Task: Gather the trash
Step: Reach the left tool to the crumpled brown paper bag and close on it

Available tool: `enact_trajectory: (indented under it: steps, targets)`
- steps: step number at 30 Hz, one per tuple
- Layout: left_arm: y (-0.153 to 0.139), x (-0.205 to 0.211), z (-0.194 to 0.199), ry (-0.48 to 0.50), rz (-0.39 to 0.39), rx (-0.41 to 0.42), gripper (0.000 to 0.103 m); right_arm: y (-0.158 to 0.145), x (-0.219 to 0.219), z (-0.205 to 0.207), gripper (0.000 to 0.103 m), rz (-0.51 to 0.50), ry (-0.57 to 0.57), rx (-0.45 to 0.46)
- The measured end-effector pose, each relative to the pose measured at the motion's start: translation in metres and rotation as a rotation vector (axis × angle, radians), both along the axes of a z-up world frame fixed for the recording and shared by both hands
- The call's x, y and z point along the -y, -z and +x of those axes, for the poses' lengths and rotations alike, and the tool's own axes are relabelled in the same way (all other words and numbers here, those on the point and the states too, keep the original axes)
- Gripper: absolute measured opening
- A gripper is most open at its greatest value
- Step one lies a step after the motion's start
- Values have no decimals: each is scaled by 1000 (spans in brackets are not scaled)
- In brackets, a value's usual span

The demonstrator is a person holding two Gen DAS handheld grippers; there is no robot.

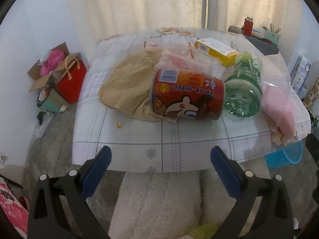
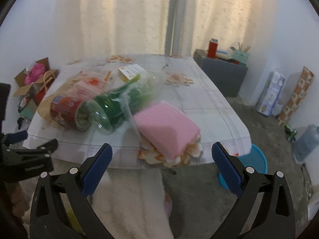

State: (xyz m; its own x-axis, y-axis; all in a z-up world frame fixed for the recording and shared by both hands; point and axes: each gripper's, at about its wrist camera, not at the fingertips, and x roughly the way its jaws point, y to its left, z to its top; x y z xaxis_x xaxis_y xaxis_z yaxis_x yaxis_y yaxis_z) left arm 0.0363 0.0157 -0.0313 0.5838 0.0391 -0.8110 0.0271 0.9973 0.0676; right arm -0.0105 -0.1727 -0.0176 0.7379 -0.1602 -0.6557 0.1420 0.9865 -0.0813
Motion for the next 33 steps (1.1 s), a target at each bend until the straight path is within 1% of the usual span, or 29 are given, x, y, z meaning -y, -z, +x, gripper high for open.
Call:
enact_trajectory:
  steps: [5,11,15,18,21,26,33]
  targets:
    - [2,-9,5,-25,-13,-10,97,-7,-6,11,95,21,-38,2]
    - [8,-17,10,-35,-27,-33,97,-10,-11,23,95,68,-47,4]
    - [13,-22,15,-29,-52,-55,97,-11,-12,30,95,71,-38,-3]
    - [18,-27,20,-14,-94,-73,97,-14,-10,31,95,73,-24,5]
    - [19,-29,23,-5,-110,-64,97,-17,-6,31,95,81,-17,20]
    - [10,-38,22,29,-185,-41,97,-17,5,29,95,101,-4,29]
    - [-12,-45,7,20,-215,19,97,-16,23,22,95,182,-27,28]
